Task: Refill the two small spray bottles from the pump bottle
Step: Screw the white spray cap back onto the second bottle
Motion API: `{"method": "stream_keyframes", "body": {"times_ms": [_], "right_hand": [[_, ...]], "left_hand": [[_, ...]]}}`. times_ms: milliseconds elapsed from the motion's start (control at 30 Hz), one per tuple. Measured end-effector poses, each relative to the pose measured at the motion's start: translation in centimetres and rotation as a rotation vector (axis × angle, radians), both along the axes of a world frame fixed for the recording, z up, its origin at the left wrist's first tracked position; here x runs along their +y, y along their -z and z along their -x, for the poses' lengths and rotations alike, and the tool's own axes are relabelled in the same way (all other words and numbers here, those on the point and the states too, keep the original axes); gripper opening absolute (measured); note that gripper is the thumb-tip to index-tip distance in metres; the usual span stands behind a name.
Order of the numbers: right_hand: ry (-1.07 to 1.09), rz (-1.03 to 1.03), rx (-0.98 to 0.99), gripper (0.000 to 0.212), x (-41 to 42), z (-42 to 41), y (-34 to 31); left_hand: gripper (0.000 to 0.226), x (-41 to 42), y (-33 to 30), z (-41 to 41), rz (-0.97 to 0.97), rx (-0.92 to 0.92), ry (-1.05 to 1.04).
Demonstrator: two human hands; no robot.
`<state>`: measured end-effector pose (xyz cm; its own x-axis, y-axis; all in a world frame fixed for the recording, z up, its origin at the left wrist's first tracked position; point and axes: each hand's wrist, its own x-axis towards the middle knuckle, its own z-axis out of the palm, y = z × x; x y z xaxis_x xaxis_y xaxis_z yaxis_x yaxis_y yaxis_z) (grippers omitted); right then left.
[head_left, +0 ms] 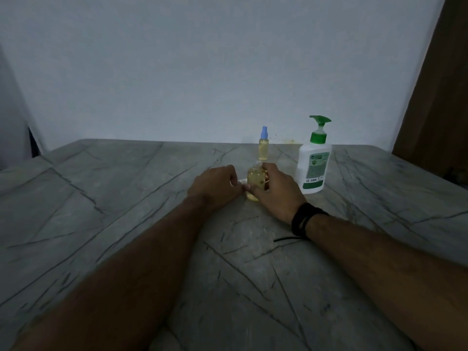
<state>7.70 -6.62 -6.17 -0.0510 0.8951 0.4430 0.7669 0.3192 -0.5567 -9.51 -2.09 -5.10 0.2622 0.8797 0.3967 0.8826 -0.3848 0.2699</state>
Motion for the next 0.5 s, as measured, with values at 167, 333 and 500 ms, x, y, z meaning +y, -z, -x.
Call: {"method": "stream_keyframes", "body": {"times_ms": [167,333,500], "right_hand": [[-0.013,-0.018,0.019,0.064,0.1,-0.2,0.4],[-0.01,-0.015,0.028,0.064,0.2,-0.1,0.5],[-0.005,0.01,0.01,0.066,0.1,-0.1,0.4]], "left_hand": [[0.023,0.0,-0.1,-0.6,0.011,0.062,-0.005],[0.044,0.2,-0.2,-0.5,0.01,-0.024,0.024],[0.043,0.0,-1.3,-0.5,-0.253,-0.249,-0.006]]}}
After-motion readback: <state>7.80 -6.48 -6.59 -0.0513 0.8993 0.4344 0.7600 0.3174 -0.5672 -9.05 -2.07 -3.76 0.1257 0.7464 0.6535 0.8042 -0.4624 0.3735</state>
